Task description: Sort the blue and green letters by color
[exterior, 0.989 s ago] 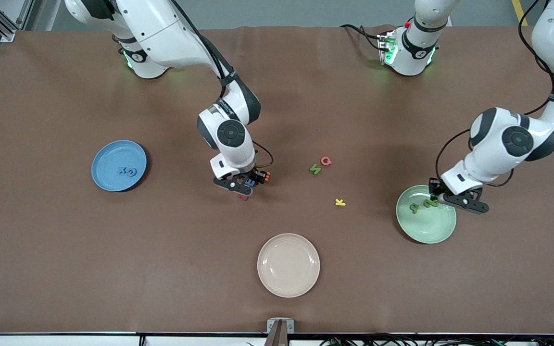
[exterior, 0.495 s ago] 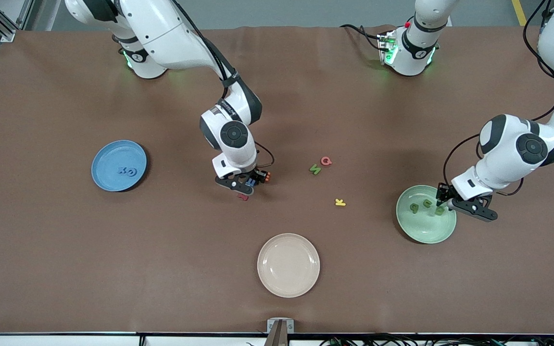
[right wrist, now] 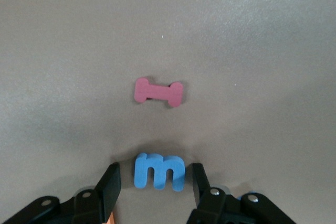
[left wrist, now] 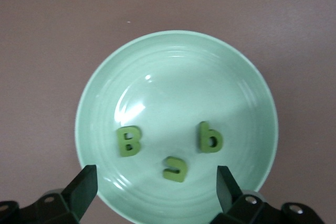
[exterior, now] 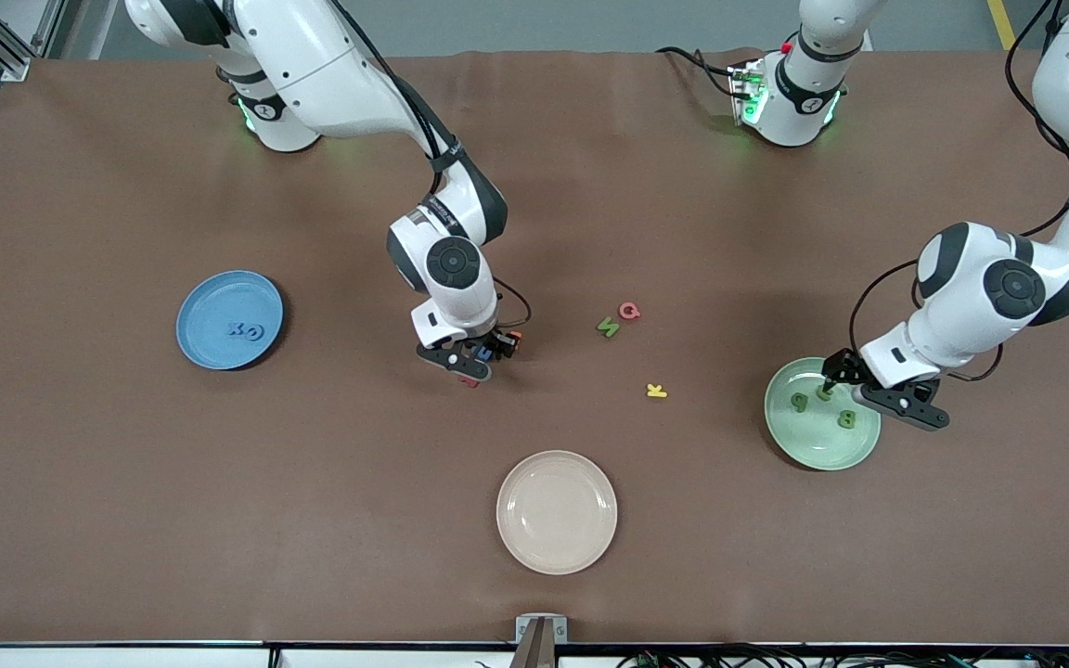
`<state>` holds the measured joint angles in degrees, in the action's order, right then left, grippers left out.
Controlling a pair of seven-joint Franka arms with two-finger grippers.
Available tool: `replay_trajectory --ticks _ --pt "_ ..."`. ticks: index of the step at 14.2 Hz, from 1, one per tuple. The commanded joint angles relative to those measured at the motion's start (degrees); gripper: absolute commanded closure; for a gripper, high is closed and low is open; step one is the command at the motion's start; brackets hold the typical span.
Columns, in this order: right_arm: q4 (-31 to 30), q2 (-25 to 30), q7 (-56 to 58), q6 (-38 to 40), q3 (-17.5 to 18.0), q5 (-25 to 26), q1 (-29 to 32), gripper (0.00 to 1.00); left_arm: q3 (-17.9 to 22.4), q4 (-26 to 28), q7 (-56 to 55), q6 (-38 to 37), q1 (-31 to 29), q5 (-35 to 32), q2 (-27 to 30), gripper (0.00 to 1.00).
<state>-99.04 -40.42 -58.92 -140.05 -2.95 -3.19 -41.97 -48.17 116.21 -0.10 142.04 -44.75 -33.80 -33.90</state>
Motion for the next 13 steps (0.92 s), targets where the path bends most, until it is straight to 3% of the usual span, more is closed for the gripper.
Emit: replay_trajectory --ticks 1,3,7,8,11,13 --pt "1.75 -1.07 -0.85 0.3 -0.3 0.46 0.04 0.39 -2.27 -1.6 -7.09 -5.09 2.64 -0.66 1.29 0.0" --pt "1.75 -1.07 -0.67 0.39 -0.3 0.64 0.13 0.49 -2.98 -1.86 -13.49 -6.33 5.54 -0.66 1.38 0.0" --pt "1.75 -0.98 -0.93 0.56 -0.3 0.46 0.13 0.94 -3.86 -1.25 -30.1 -8.27 13.97 -1.01 1.38 0.0" --pt "1.75 -0.98 -0.94 0.74 -0.3 0.2 0.22 0.99 -3.86 -0.9 -33.79 -8.27 15.81 -1.18 1.38 0.0" --pt "2.53 -0.19 -0.23 3.62 -0.56 -0.15 0.83 1.0 -3.86 0.42 -43.55 -8.09 21.7 -1.27 1.29 0.01" --pt "5.51 -0.01 0.55 10.63 -0.56 0.28 2.32 1.0 -3.86 1.21 -50.14 -7.48 25.13 -1.36 0.85 0.09"
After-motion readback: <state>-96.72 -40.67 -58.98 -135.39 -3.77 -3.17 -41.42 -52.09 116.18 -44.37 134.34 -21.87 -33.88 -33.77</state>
